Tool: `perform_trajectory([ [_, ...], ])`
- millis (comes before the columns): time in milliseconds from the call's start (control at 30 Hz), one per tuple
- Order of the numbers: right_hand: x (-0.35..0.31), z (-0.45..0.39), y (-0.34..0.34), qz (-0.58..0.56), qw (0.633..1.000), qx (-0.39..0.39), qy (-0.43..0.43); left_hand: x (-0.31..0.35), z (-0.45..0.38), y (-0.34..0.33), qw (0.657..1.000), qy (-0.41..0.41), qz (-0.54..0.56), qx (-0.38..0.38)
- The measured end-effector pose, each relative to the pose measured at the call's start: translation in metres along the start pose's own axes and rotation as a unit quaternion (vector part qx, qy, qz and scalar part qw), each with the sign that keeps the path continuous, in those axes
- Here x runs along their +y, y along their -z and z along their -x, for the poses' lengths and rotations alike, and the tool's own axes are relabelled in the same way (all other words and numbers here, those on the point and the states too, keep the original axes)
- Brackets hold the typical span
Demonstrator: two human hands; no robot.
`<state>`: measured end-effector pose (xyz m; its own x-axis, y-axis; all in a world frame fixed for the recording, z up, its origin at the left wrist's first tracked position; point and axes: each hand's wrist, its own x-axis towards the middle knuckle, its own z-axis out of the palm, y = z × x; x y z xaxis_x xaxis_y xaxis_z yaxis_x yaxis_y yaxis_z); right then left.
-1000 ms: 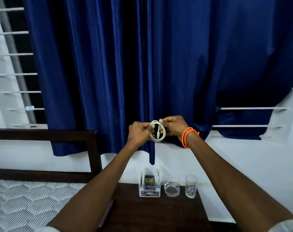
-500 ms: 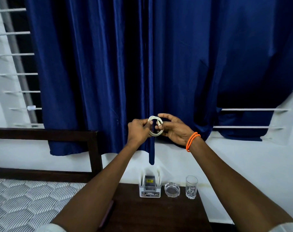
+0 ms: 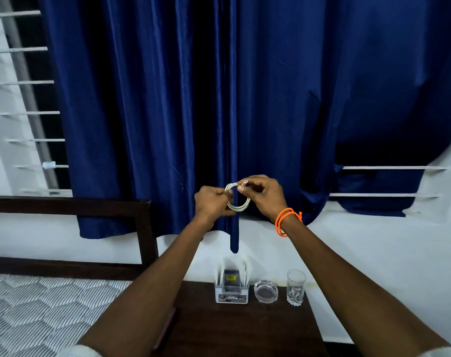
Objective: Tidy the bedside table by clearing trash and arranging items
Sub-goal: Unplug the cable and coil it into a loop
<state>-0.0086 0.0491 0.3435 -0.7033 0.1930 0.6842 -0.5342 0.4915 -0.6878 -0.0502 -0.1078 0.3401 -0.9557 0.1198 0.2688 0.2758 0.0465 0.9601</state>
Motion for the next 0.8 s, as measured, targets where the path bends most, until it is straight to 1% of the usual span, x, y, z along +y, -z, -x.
perform_trajectory([
  [133,-0.0002,0.0015,0.0002,0.007,0.999,-0.02,0.027,0.0013,-0.0012,0.0015,0.996,0.045,0.075,0.013],
  [233,0.001,0.0022,0.0013,0.006,0.999,-0.027,0.029,0.0039,-0.0016,0.0017,0.989,0.07,0.127,0.011],
  [300,0.0028,0.0026,0.0008,-0.013,1.0,-0.019,0.012,0.0052,-0.0006,0.0003,0.985,0.079,0.154,0.001],
  [400,0.0006,0.0049,0.0,-0.093,0.995,0.005,-0.041,0.0051,0.0025,-0.0007,0.974,0.091,0.204,-0.033],
  [467,-0.003,0.006,0.001,-0.099,0.993,0.03,-0.051,0.0039,0.004,0.0002,0.964,0.108,0.236,-0.063],
  [567,-0.0026,0.0051,0.0021,-0.073,0.995,0.055,-0.05,0.003,0.005,0.002,0.962,0.122,0.229,-0.08],
  [667,0.0023,0.0025,0.0035,-0.055,0.993,0.087,-0.057,-0.0002,0.0028,0.0044,0.969,0.13,0.202,-0.051],
  [733,0.0037,0.0026,0.0052,-0.041,0.993,0.096,-0.051,-0.0008,0.0025,0.006,0.966,0.141,0.209,-0.051],
  [800,0.0048,0.004,0.0062,-0.015,0.995,0.093,-0.034,0.0022,0.0045,0.0078,0.955,0.157,0.244,-0.066],
])
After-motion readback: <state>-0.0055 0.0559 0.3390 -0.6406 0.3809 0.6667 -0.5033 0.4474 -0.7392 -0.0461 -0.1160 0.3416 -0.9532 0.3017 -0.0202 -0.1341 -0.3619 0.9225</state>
